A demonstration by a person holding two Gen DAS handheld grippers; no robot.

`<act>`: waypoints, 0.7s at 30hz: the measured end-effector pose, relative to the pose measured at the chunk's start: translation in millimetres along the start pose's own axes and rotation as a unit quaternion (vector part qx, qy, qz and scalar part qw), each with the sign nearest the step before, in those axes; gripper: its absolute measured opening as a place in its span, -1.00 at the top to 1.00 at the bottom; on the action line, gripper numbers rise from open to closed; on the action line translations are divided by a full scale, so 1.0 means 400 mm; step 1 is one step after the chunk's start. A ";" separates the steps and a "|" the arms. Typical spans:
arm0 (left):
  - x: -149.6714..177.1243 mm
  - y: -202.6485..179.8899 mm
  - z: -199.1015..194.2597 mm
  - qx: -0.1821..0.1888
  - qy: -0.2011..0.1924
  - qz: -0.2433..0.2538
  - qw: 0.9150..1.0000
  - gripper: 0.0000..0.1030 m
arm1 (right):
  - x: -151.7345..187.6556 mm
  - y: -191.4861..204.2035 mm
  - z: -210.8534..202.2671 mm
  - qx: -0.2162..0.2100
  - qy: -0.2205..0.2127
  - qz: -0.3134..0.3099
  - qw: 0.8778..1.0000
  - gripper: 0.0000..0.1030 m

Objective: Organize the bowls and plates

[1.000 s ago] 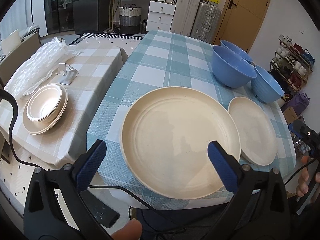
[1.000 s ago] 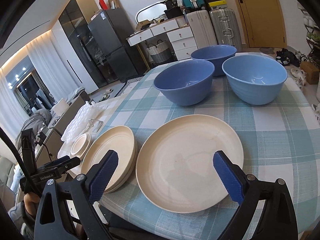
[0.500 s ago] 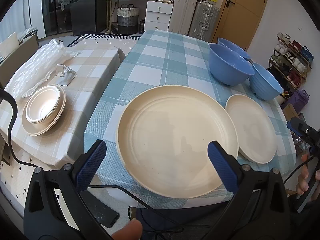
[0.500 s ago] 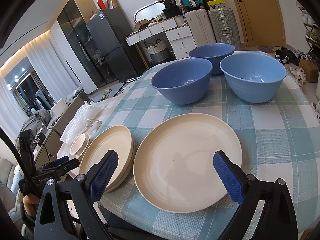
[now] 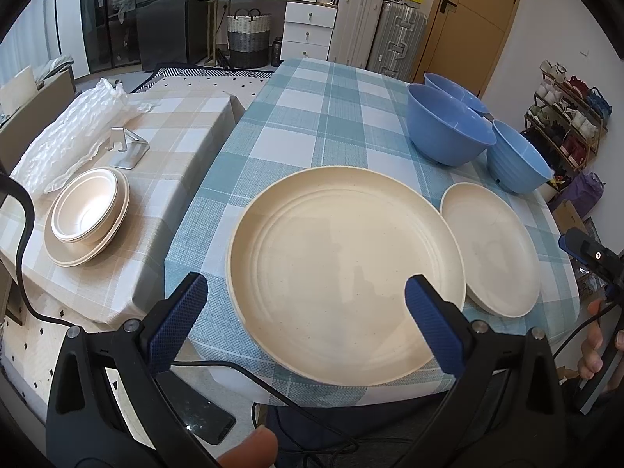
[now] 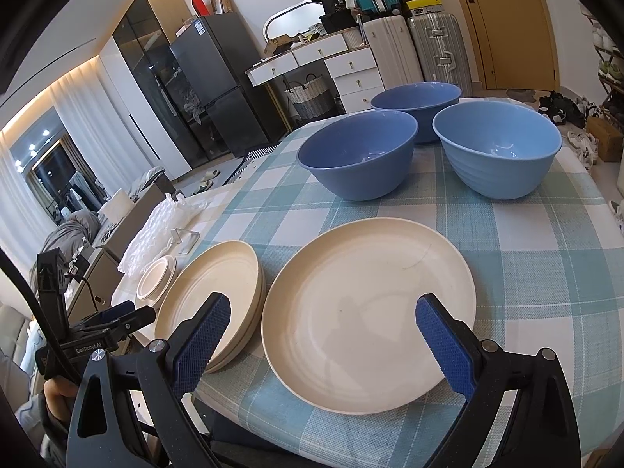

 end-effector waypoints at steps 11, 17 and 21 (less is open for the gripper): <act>0.000 0.007 0.004 -0.002 0.001 -0.005 1.000 -0.95 | 0.006 0.026 0.016 -0.009 0.006 -0.014 1.000 -0.89; 0.006 0.043 0.019 -0.005 0.011 -0.016 1.000 -0.95 | 0.005 0.099 0.062 -0.049 0.030 -0.038 0.998 -0.89; 0.009 0.061 0.033 -0.006 0.016 -0.021 1.000 -0.95 | 0.002 0.140 0.105 -0.060 0.049 -0.068 0.995 -0.89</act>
Point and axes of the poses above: each gripper's, at about its wrist camera, not at the fingertips, and z roughly the way its jaws point, y to its left, x to its underside, the point moved 7 cm from there along z, roughly the way its jaws point, and after that the axes turned 5 degrees about -z, right-handed, at the moved point
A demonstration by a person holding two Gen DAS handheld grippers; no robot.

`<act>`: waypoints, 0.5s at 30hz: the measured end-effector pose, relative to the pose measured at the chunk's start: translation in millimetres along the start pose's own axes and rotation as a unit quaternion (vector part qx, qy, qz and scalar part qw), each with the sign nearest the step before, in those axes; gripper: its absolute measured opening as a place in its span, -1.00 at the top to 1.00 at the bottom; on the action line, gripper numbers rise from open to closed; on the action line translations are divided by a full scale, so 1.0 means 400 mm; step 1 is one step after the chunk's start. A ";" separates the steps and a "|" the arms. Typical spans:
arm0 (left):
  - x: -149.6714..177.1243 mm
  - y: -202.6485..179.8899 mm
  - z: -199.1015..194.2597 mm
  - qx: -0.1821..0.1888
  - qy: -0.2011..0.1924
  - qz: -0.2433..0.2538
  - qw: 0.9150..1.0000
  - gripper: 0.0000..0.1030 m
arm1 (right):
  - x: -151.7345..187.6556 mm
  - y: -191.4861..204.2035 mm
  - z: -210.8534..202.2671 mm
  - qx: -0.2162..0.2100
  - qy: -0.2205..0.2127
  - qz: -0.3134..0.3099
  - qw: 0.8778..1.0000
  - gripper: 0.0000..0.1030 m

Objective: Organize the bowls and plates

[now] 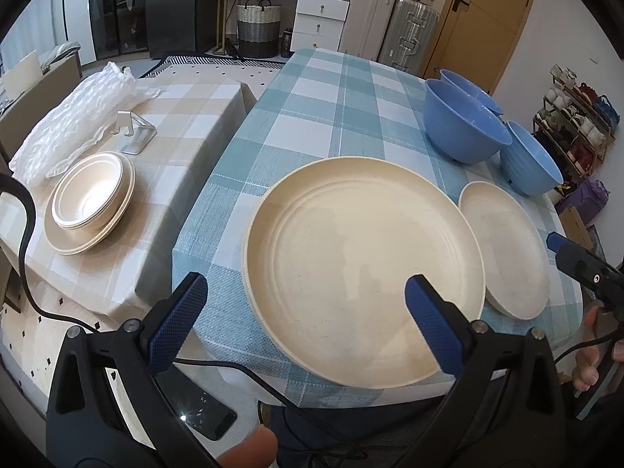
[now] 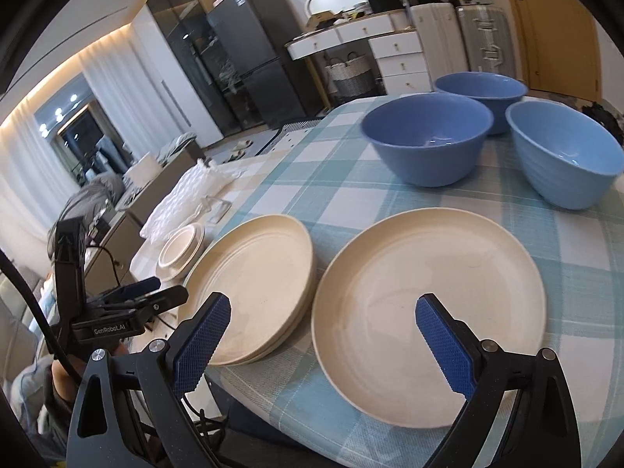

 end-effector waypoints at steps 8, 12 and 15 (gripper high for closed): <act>0.004 0.028 0.038 -0.004 0.006 -0.009 1.000 -0.95 | -0.034 0.049 0.095 -0.007 0.045 -0.061 0.997 -0.89; 0.009 0.042 0.063 -0.010 0.017 -0.013 1.000 -0.93 | -0.055 0.076 0.139 -0.010 0.064 -0.095 0.993 -0.89; 0.010 0.047 0.081 -0.010 0.023 -0.015 1.000 -0.89 | -0.074 0.095 0.171 -0.018 0.076 -0.112 0.991 -0.84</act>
Point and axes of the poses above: each gripper's, at about its wrist camera, not at the fingertips, and z roughly the way its jaws point, y to its left, x to its underside, the point moved 7 cm from there along z, roughly the way its jaws point, and after that the axes turned 5 degrees about -z, right-handed, at the moved point
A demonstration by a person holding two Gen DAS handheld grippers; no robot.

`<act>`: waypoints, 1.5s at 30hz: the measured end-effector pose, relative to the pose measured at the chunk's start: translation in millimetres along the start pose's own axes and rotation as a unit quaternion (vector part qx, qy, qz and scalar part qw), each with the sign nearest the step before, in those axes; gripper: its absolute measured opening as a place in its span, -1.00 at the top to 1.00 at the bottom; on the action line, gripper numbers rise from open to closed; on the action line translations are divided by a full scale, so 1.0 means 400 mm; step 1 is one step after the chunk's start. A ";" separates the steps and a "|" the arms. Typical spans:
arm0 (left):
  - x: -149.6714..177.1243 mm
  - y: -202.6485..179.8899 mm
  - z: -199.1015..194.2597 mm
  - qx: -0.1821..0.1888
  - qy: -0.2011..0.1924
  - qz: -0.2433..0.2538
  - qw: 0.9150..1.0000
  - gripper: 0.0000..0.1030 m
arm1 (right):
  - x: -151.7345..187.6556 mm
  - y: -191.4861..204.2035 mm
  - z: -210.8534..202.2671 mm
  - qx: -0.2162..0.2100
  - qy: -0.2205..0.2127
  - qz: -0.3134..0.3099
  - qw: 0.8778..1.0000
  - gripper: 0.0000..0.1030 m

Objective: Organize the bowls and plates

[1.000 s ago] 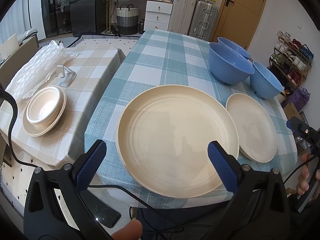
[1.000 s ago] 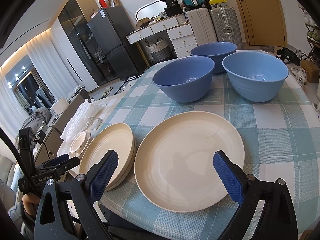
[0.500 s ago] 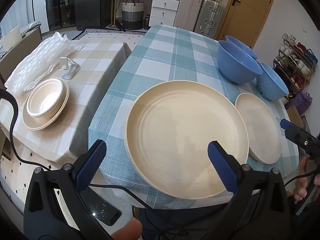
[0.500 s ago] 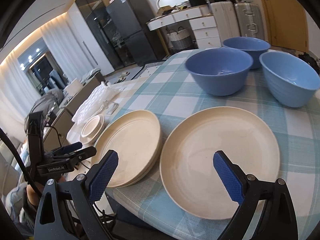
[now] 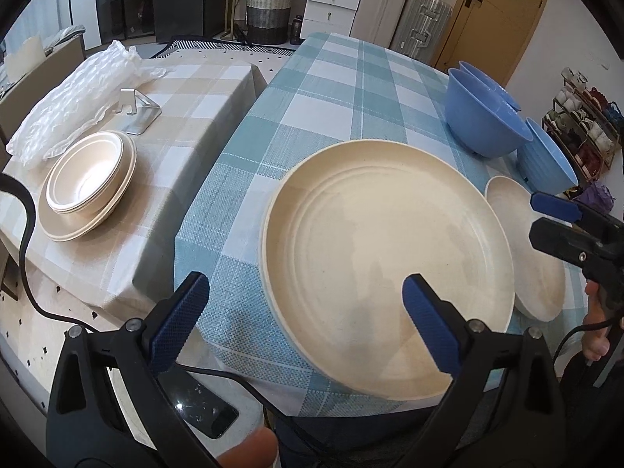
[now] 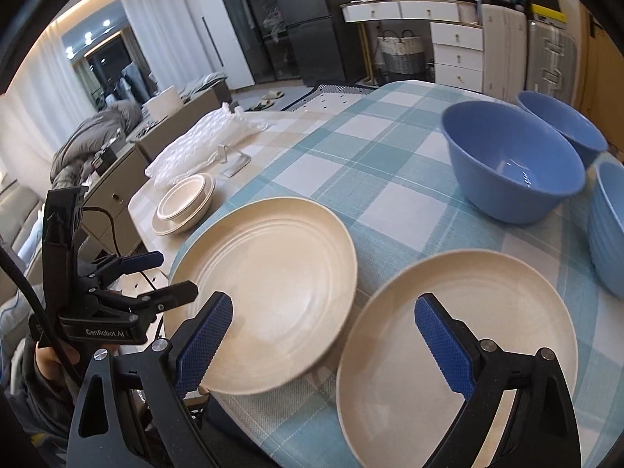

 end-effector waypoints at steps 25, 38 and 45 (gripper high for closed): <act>0.008 0.011 0.075 0.001 0.024 -0.011 1.000 -0.04 | -0.031 -0.025 0.252 -0.023 0.145 -0.035 0.989 -0.02; 0.006 0.012 0.071 0.007 0.025 -0.024 0.999 0.33 | -0.033 -0.042 0.244 -0.036 0.131 -0.004 0.991 0.40; 0.002 0.022 0.060 0.013 0.024 -0.029 0.999 0.45 | -0.047 -0.043 0.215 -0.035 0.111 0.004 0.993 0.54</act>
Point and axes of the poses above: each gripper's, at about its wrist camera, not at the fingertips, and z roughly the way its jaws point, y to its left, x to its underside, the point moved 7 cm from there along z, roughly the way its jaws point, and after that the axes turned 5 degrees about -z, right-handed, at the moved point
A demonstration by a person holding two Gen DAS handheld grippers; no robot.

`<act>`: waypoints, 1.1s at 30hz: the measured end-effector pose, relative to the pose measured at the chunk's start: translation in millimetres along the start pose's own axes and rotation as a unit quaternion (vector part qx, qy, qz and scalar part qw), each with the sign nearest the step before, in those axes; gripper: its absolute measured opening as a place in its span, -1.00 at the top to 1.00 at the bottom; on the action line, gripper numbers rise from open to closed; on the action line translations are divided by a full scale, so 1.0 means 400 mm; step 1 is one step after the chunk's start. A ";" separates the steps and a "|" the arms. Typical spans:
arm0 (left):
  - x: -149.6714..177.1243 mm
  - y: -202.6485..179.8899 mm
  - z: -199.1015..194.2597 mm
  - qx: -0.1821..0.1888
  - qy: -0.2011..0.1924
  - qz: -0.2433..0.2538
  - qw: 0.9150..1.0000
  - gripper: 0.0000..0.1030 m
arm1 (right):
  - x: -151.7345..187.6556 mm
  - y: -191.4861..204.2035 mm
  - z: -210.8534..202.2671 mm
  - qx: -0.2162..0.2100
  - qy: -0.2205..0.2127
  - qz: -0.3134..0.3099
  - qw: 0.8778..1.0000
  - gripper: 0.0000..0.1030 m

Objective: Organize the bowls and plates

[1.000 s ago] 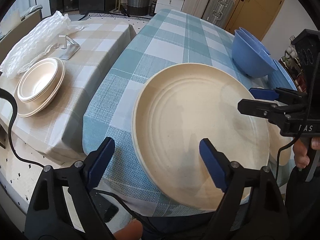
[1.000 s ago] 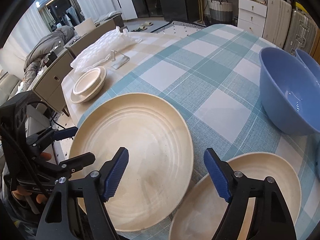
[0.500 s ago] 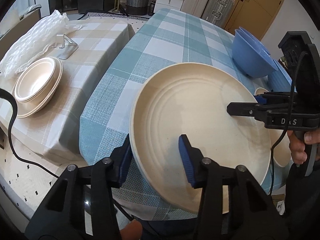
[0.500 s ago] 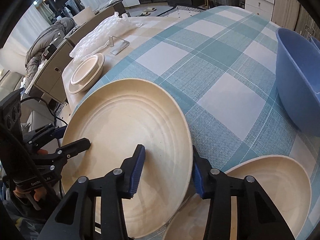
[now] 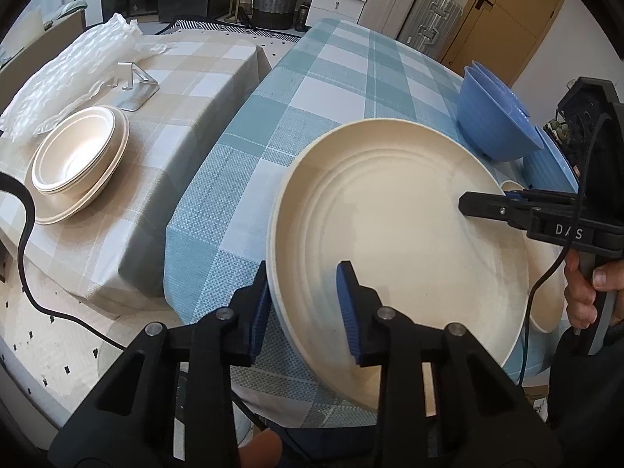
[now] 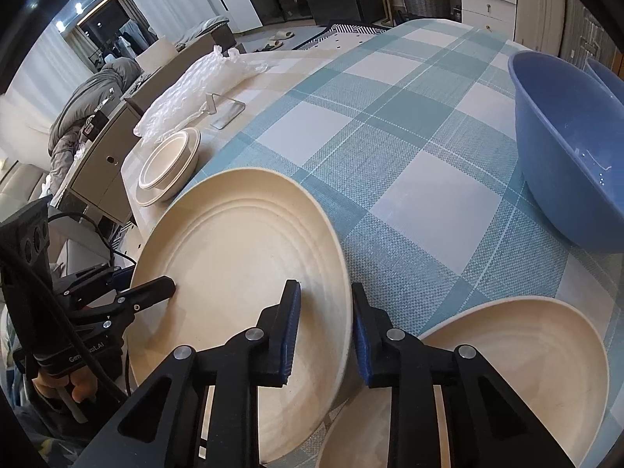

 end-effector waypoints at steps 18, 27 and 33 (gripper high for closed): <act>-0.010 -0.050 -0.052 0.004 -0.021 0.031 0.999 0.60 | 0.031 -0.008 -0.098 0.005 -0.038 0.012 0.999 0.59; -0.012 -0.099 -0.088 0.007 -0.028 0.044 0.999 0.62 | 0.043 -0.029 -0.160 0.006 -0.055 0.026 0.998 0.59; -0.018 -0.124 -0.111 0.010 -0.036 0.050 0.998 0.65 | 0.057 -0.039 -0.197 0.000 -0.077 0.037 0.996 0.58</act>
Point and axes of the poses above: each gripper's, at about its wrist camera, not at the fingertips, and z roughly the way its jaws point, y to its left, x to its underside, the point moved 7 cm from there along z, roughly the way its jaws point, and after that the axes turned 5 degrees about -z, right-handed, at the moved point
